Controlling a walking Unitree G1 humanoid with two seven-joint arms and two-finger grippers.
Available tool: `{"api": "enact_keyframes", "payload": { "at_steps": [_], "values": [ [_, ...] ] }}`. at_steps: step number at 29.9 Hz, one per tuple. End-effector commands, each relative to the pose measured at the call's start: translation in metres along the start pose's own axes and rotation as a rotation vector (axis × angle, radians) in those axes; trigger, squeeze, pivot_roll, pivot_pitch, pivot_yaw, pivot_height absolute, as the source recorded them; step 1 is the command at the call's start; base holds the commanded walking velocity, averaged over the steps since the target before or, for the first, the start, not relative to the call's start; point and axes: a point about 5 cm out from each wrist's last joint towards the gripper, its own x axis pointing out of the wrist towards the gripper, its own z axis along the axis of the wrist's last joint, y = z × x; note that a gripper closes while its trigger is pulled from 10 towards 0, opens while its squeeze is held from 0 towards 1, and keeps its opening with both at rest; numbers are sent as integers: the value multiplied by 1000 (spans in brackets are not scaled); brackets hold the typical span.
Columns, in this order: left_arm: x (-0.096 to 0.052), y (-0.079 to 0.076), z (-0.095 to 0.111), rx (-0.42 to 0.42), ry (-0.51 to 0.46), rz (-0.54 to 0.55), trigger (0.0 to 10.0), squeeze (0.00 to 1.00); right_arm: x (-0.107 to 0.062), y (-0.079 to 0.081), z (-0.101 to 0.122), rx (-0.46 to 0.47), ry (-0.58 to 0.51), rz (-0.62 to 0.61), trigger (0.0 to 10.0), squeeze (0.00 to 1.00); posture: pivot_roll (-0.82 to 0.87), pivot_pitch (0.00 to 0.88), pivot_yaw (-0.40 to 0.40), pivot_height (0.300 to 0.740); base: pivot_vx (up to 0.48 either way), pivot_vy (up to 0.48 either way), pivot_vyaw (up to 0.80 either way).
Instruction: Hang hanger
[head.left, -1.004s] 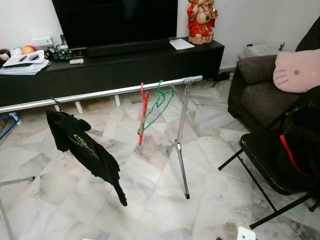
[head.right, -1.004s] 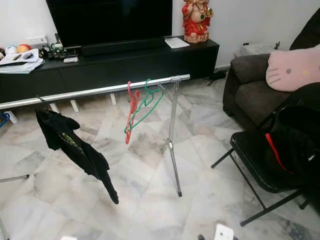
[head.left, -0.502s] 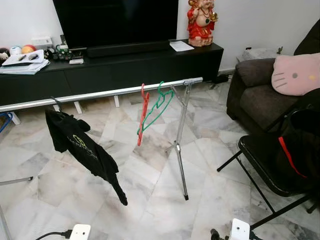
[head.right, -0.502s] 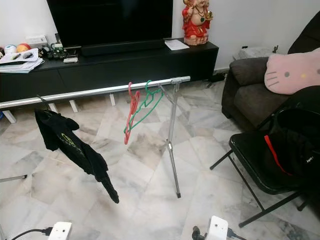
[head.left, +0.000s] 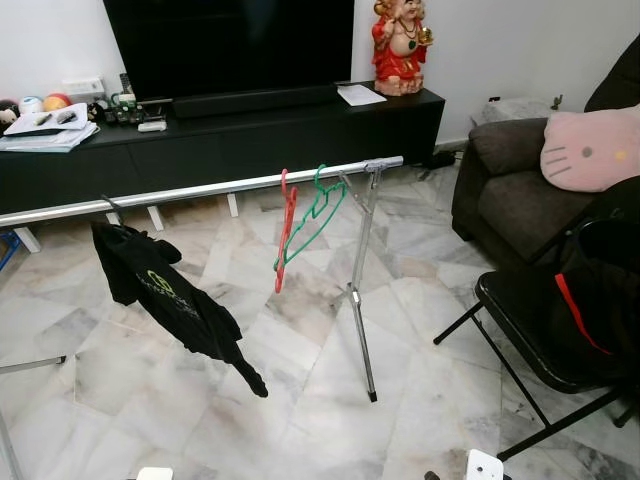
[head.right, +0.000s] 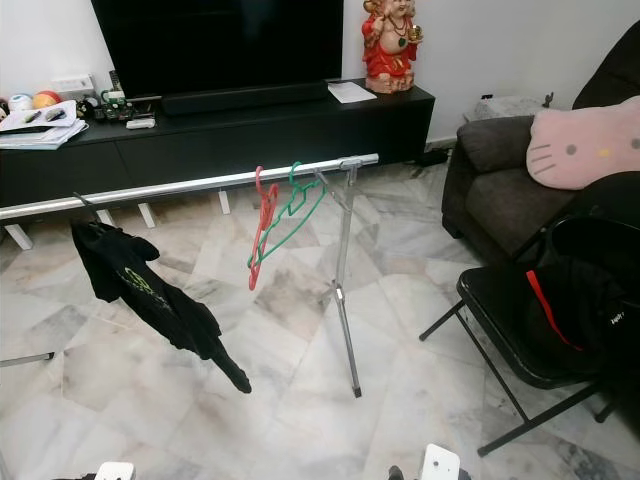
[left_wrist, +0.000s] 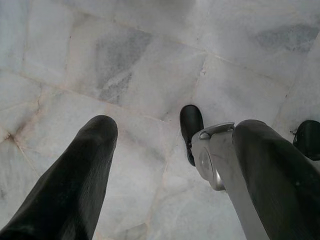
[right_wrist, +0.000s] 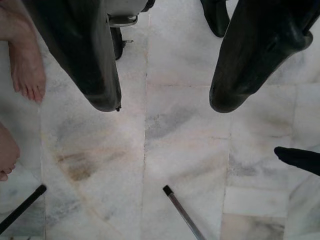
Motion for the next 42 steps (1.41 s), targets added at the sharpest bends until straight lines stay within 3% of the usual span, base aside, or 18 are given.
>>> {"api": "enact_keyframes", "payload": {
  "at_steps": [1, 11, 21, 29, 42],
  "values": [
    [-2, 8, -5, -5, 11, 13, 10000, 0, -1, -2, -4, 1, 17, -7, 10000, 0, -22, 0, 50, 740, 240, 0, 0],
    [-2, 11, -3, -8, 6, 19, 10000, 0, -2, -4, -6, 8, 22, -14, 10000, 0, -24, 0, 49, 740, 248, 0, 0],
    [2, -5, 6, -14, -13, 4, 10000, 0, -1, -1, -6, 12, 28, -7, 10000, 0, -14, 6, 47, 740, 270, 0, 0],
    [3, -8, 8, -10, -15, 1, 10000, 0, -1, -2, -7, 14, 32, -9, 10000, 0, -16, 14, 49, 740, 277, 0, 0],
    [1, 0, 5, -9, -11, 7, 10000, 0, -1, 0, -5, 17, 24, -6, 10000, 0, -14, 16, 49, 740, 278, 0, 0]
  ]
}}
